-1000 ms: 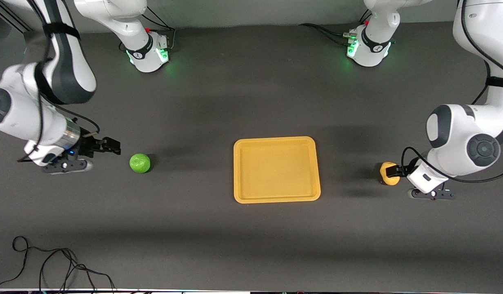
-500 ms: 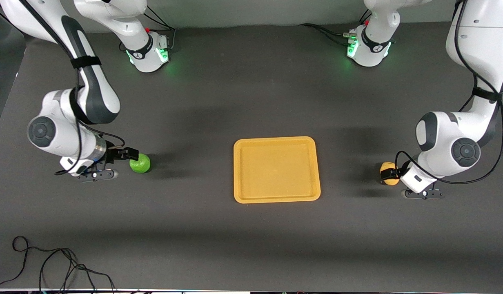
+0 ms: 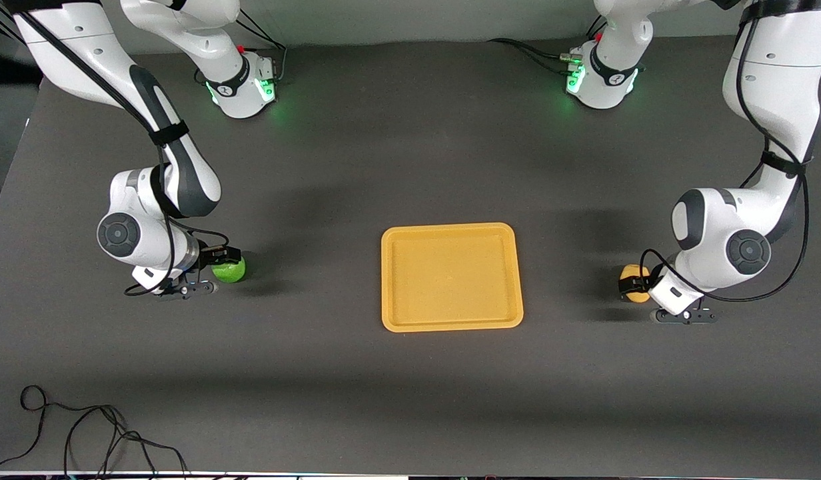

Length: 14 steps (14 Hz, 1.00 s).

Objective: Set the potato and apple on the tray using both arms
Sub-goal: 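Close the right gripper on the apple while the left gripper grasps the potato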

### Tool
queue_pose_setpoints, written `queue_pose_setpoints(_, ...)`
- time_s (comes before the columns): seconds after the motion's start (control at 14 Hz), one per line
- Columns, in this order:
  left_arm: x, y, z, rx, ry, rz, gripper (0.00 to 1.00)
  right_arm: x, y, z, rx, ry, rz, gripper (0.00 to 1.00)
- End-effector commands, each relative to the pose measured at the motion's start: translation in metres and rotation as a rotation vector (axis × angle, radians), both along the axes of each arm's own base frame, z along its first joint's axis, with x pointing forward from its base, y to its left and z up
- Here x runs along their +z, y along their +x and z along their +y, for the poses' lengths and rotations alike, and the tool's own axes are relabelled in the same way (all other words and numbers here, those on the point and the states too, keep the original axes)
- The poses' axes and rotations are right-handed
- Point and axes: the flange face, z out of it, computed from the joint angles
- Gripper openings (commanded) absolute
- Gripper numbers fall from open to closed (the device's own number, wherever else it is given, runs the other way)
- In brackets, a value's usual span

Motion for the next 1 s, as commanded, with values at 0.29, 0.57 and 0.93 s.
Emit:
queue_pose_setpoints(0.29, 0.010, -0.001, -0.004, -0.016, 0.011, -0.006, 0.12, -0.024, -0.006, 0.000, -0.032, -0.022, -0.018, 1.00)
queue_pose_setpoints(0.57, 0.082, 0.010, -0.007, -0.041, 0.030, 0.044, 0.00, -0.041, -0.008, 0.000, -0.038, -0.022, -0.005, 1.00)
queue_pose_setpoints(0.93, 0.186, 0.021, -0.027, -0.137, 0.019, 0.058, 0.00, -0.046, -0.007, 0.001, -0.058, -0.024, -0.006, 0.71)
